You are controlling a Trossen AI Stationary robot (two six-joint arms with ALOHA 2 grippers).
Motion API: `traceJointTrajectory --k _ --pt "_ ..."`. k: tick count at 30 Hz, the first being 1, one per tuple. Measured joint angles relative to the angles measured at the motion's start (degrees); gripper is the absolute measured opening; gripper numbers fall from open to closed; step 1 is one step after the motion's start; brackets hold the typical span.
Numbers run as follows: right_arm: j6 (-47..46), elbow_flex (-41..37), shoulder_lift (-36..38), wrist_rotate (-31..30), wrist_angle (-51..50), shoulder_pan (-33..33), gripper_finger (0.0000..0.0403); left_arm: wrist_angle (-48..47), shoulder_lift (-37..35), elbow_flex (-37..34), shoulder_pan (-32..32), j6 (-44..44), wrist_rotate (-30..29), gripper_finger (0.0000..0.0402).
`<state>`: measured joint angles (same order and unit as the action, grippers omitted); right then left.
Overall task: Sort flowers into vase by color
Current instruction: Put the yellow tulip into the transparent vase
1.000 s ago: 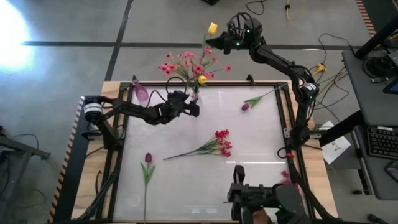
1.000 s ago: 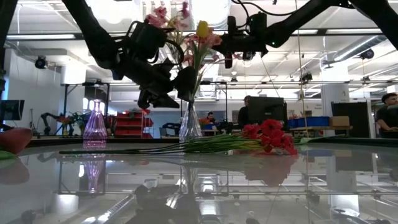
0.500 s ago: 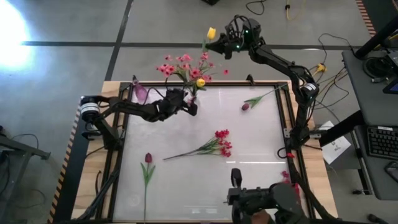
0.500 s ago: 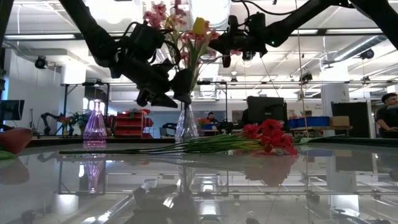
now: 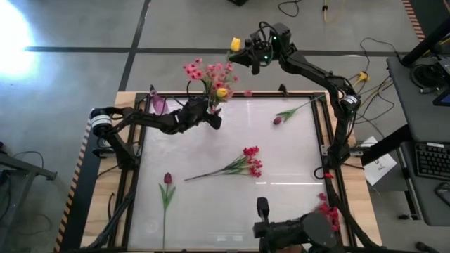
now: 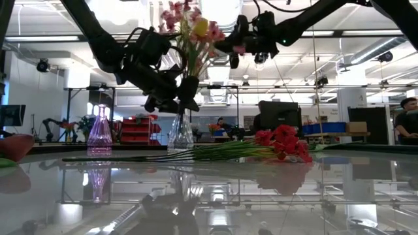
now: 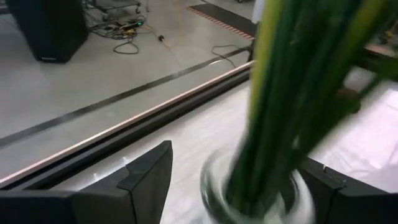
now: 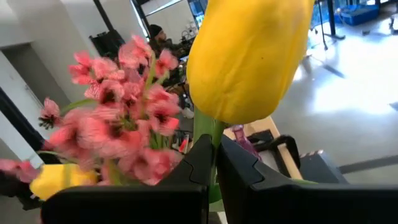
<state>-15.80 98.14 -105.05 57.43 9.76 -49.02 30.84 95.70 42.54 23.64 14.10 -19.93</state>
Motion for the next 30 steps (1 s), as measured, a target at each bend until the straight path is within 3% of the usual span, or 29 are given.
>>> traceJointTrajectory --k 6,14,21,30 --pt "-0.34 0.05 0.90 -0.44 0.20 0.07 0.0011 -0.07 -2.93 -1.37 0.00 -2.46 3.73 0.0236" --pt "-0.64 0.05 1.02 -1.34 0.35 0.72 0.0011 -0.13 -8.67 -9.23 0.00 -1.92 4.06 0.0240" --pt "0.67 0.05 1.07 -1.99 0.40 2.08 0.0011 11.27 -0.72 -9.24 -0.02 -0.06 4.56 0.0220" --pt "5.61 -0.47 1.11 -3.63 -4.23 2.63 0.0011 11.40 5.17 -4.36 0.02 -1.57 4.91 0.0171"
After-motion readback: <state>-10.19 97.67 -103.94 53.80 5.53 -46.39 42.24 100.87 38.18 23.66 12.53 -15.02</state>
